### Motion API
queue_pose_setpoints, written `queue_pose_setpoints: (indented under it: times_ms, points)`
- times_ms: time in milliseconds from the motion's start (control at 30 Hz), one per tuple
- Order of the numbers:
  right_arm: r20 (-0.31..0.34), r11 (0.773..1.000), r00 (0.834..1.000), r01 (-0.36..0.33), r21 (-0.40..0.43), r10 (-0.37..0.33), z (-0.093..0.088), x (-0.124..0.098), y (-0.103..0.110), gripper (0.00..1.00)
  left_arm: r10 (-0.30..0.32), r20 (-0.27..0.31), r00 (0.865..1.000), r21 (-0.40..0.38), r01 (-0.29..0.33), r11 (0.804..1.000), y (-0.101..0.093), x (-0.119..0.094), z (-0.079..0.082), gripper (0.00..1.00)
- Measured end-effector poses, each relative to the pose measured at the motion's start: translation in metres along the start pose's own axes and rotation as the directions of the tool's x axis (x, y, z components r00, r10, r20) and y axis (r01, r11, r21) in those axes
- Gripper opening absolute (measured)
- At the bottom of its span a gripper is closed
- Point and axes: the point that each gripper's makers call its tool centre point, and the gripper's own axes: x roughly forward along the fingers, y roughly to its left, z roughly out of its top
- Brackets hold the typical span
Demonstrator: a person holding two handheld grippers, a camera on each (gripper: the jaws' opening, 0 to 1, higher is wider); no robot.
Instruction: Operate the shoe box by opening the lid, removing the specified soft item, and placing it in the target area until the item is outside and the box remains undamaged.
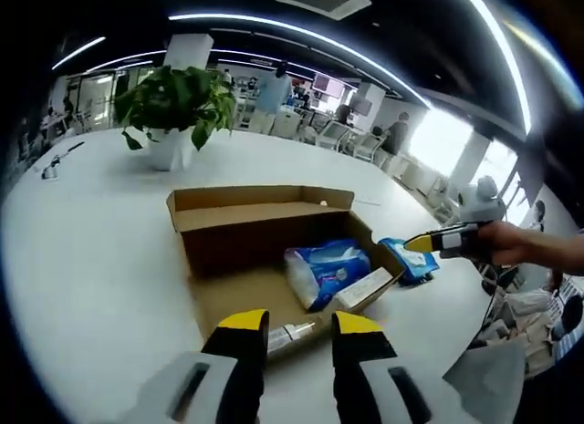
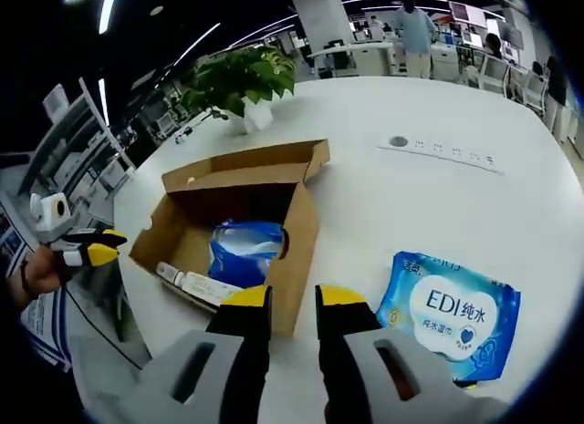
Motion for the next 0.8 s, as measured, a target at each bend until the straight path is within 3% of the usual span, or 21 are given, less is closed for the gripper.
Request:
queue_pose_setpoints:
  times_ms: [167,367,567,800]
  points:
    - [-0.014,0.998,0.999,-0.033,-0.05,0.033,0.01,0.011,0.016,0.21,0.008,0.002,1.0,0.022,-0.008,1.0,0.008,-0.004,-0.001,0.3]
    - [-0.067,0.98,0.996,-0.076,-0.185,0.064,0.019,0.026,0.034,0.29,0.0,0.01,1.0,0.039,0.0,0.999,0.01,-0.008,0.001,0.34]
    - [-0.165,0.93,0.983,-0.138,-0.34,0.086,0.017,0.048,0.054,0.37,0.0,0.007,1.0,0.05,0.0,0.999,0.015,-0.013,-0.002,0.36]
    - [-0.231,0.892,0.969,-0.176,-0.416,0.084,0.018,0.07,0.056,0.38,0.021,0.015,1.0,0.03,-0.022,0.999,0.026,-0.022,-0.006,0.36]
